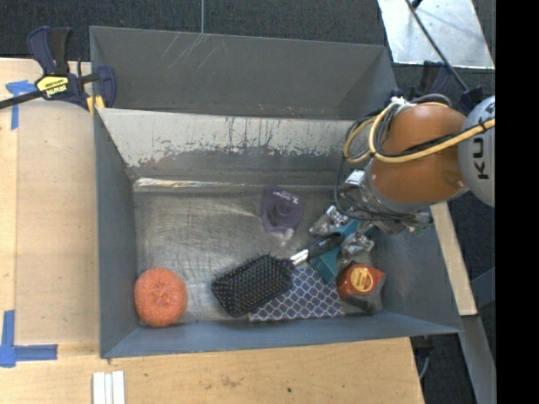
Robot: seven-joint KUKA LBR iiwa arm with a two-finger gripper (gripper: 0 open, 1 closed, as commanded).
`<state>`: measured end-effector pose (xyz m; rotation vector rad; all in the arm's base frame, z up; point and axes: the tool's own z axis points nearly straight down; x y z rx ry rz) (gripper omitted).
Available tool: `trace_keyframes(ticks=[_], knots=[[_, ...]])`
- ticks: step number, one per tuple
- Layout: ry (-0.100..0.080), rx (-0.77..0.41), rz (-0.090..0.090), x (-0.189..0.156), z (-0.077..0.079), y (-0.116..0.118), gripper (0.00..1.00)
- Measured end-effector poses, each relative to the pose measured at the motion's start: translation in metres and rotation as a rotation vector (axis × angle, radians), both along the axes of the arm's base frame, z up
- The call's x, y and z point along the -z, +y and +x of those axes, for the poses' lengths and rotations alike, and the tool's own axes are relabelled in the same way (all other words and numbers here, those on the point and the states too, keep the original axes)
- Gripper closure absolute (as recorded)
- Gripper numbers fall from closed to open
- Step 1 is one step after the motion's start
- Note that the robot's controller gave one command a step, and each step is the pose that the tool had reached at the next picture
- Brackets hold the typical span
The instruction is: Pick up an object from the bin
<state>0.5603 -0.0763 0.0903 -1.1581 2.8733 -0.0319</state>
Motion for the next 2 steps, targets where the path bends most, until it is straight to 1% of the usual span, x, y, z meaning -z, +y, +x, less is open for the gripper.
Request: trace_keyframes(ticks=[1, 2], knots=[[0.036, -0.071, -0.001, -0.1291, 0.0084, -0.0138, 1.00], [0.036, -0.070, -0.001, -0.1290, 0.0084, -0.0140, 1.00]])
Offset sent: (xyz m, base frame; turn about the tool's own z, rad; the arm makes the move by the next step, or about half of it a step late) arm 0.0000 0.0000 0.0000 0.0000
